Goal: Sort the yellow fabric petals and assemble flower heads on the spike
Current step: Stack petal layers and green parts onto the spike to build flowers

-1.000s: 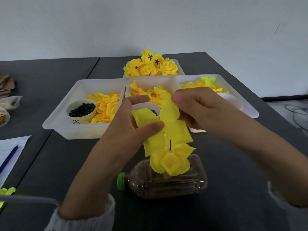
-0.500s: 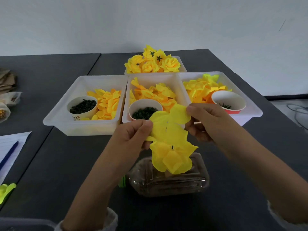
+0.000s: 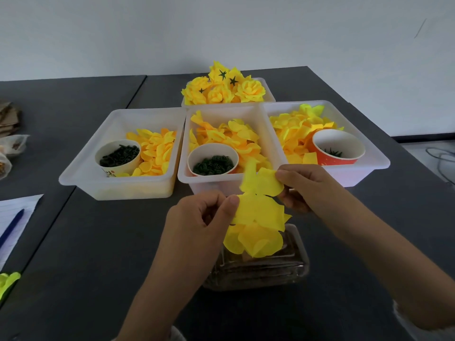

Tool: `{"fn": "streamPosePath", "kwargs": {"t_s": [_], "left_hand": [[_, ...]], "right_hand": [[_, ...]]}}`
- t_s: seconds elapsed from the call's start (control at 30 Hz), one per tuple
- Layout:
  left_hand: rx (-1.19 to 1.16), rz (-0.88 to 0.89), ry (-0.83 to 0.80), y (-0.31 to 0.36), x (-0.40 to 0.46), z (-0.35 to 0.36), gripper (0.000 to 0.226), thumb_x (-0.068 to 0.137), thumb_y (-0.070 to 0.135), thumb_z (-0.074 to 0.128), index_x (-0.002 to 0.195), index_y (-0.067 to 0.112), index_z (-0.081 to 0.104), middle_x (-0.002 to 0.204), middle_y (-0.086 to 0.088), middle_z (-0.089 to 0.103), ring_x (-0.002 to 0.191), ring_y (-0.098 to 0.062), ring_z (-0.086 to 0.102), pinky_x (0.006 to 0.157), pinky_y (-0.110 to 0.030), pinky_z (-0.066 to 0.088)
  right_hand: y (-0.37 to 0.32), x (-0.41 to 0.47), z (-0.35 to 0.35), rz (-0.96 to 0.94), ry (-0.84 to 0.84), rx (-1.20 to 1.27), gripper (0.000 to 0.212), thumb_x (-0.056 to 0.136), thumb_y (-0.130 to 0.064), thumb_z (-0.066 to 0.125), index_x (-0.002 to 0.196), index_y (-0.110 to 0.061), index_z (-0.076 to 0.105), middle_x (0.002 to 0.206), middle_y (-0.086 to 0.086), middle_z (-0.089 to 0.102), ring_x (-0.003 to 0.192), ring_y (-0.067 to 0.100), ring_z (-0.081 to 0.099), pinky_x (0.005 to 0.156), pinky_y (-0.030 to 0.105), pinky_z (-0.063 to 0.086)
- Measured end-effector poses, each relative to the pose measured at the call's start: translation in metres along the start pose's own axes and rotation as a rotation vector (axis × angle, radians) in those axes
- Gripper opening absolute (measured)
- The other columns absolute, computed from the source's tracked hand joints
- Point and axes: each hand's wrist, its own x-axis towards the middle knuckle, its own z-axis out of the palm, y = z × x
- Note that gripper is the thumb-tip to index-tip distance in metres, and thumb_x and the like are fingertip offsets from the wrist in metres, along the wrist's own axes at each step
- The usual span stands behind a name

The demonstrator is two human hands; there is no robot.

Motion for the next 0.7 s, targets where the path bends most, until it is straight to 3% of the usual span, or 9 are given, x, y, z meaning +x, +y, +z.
{"fn": "streamPosePath", "kwargs": {"t_s": [0.23, 0.7], "left_hand": [[-0.066, -0.025, 0.032, -0.0009, 0.0012, 0.0048, 0.045, 0.085, 0.052, 0.047, 0.057, 0.017, 0.049, 0.050, 0.007, 0.040, 0.049, -0.004, 0.035, 0.049, -0.025, 0.030], [-0.024, -0.040, 0.047, -0.0054, -0.0042, 0.0054, 0.036, 0.088, 0.042, 0.053, 0.055, 0.026, 0.054, 0.051, 0.015, 0.056, 0.056, 0.002, 0.057, 0.053, -0.012, 0.042]], "right_hand": [[-0.0020, 0.0038, -0.0025, -0.033, 0.022, 0.017, 0.037, 0.099, -0.024, 0.045, 0.067, -0.009, 0.055, 0.058, 0.007, 0.050, 0.048, 0.010, 0.042, 0.045, 0.015, 0.036], [0.0028, 0.0068, -0.0007, -0.037, -0.006, -0.025, 0.037, 0.098, -0.022, 0.046, 0.067, -0.006, 0.057, 0.052, 0.002, 0.051, 0.045, 0.005, 0.044, 0.045, 0.011, 0.038]]}}
